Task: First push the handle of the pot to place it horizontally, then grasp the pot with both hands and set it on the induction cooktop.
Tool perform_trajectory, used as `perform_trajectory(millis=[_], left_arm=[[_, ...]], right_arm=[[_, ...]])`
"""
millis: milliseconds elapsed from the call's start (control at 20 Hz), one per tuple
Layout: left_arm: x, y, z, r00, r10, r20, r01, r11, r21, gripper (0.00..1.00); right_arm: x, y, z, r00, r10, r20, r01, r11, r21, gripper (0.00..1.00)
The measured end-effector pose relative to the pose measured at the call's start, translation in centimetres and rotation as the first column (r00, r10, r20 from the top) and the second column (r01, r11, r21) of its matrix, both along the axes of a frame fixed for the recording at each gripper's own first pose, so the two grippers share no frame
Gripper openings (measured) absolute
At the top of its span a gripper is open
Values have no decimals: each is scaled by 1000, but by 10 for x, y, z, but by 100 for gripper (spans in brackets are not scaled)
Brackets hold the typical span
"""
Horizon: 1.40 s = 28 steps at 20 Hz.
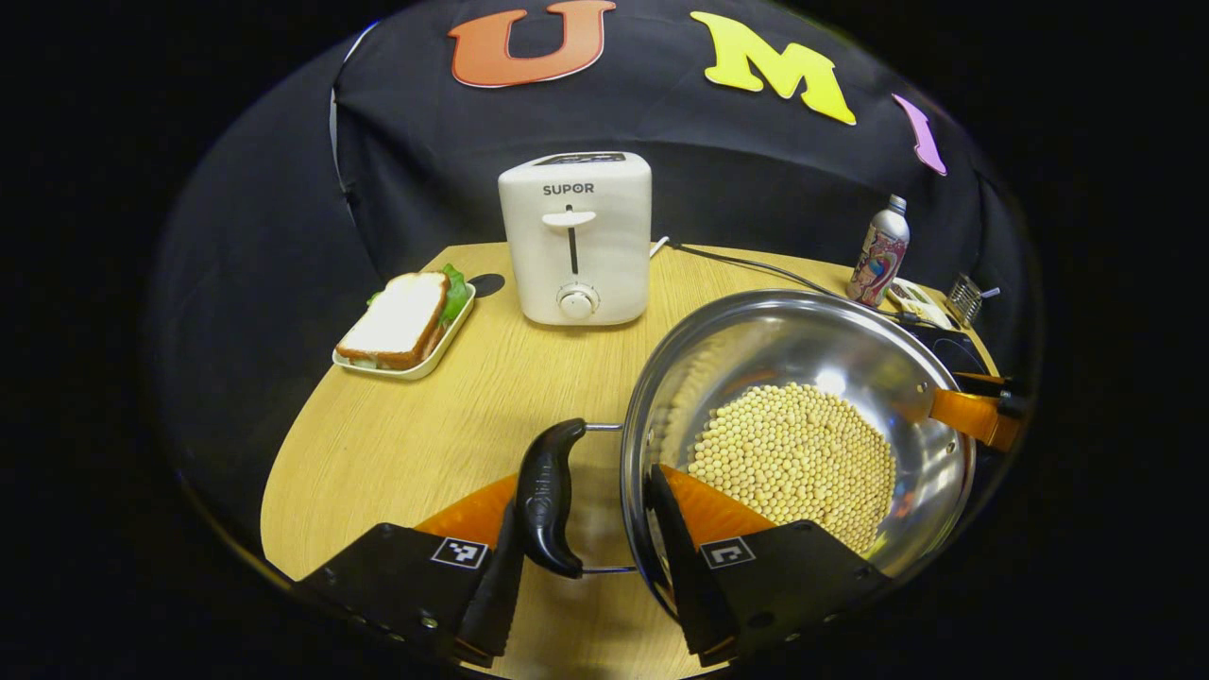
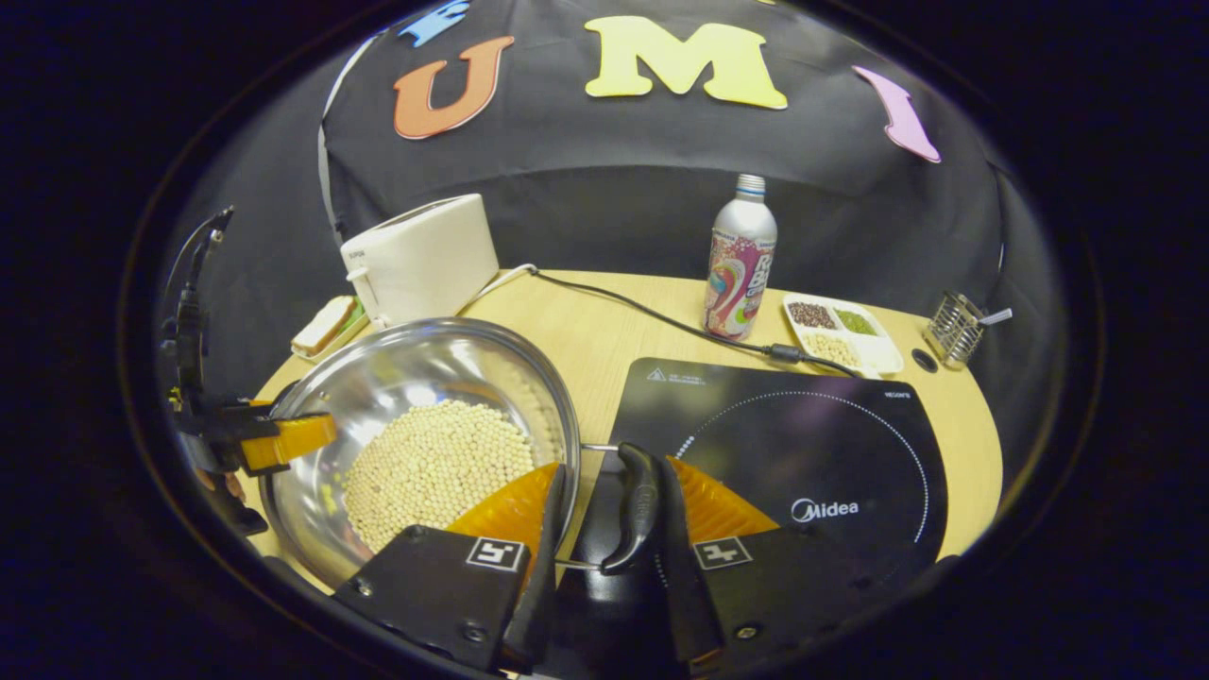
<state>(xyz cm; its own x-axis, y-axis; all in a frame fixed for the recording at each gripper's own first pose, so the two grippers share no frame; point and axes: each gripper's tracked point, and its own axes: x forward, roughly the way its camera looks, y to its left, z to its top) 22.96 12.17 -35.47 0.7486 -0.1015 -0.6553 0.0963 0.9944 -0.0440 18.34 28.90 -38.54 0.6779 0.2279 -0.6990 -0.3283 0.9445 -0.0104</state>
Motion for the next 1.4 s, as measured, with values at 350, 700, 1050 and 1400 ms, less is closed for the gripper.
perform_trajectory(millis=[350, 700, 1050, 1400], left_arm=[[-14, -5, 60, 999, -13, 31, 12, 999, 34, 66], [-20, -50, 130, 996, -42, 77, 41, 999, 25, 66], [-20, -130, 175, 986, -104, 127, 103, 995, 19, 66], [-13, -213, 185, 977, -153, 147, 151, 988, 23, 66]], right_arm=[[-7, -6, 61, 1000, 17, 16, -18, 999, 51, 48], [-6, -52, 136, 999, 1, 45, -5, 997, 71, 51], [2, -131, 186, 994, -49, 96, 43, 997, 67, 51], [18, -209, 193, 988, -109, 107, 101, 992, 71, 48]])
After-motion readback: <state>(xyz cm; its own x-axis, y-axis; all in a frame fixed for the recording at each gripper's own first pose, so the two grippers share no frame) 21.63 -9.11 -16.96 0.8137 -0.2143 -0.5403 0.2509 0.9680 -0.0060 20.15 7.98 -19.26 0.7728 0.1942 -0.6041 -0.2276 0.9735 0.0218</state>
